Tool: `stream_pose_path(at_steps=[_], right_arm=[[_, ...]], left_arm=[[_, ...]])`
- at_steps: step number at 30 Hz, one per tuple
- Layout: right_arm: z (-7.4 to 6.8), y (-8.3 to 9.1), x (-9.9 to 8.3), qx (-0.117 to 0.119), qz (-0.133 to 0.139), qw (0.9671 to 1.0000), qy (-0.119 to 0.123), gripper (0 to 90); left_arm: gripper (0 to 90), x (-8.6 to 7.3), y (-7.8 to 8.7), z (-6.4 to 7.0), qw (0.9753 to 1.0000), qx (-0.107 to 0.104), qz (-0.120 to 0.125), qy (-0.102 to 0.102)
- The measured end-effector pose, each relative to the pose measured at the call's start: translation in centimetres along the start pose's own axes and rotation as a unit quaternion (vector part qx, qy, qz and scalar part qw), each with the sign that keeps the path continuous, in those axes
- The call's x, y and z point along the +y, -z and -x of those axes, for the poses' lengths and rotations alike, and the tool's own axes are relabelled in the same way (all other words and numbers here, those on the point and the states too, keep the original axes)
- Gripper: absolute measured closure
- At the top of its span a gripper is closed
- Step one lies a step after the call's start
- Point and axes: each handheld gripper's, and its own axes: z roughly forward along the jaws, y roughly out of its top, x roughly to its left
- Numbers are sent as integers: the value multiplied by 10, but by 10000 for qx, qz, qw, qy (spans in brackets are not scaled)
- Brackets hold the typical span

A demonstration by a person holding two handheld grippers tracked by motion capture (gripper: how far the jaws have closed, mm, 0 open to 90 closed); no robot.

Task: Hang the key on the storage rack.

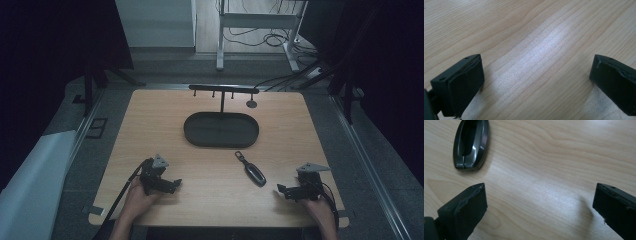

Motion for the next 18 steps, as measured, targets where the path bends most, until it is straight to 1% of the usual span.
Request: stream_pose_path(at_steps=[3, 6, 8, 11, 13, 14, 18], right_arm=[[-1, 0, 1, 36, -41, 10000, 49, 0], [-2, 2, 7, -9, -191, 9997, 159, 0], [-2, 3, 9, -21, -233, 9996, 173, 0], [-3, 4, 17, -50, -425, 9988, 255, 0], [-3, 4, 20, -41, -473, 9985, 263, 0], [-4, 4, 25, -8, -556, 9981, 262, 0], [-6, 2, 33, 58, -684, 9973, 265, 0]], left_arm=[[0, 0, 0, 0, 10000, -3, -2, 0], [0, 0, 0, 0, 10000, 6, 7, 3], [0, 0, 0, 0, 10000, 0, -2, 3], [0, 0, 0, 0, 10000, 21, -12, 7], [0, 0, 1, 1, 10000, 21, -17, 14], [0, 0, 1, 0, 10000, 21, -19, 11], [0, -1, 0, 1, 10000, 17, 2, 21]])
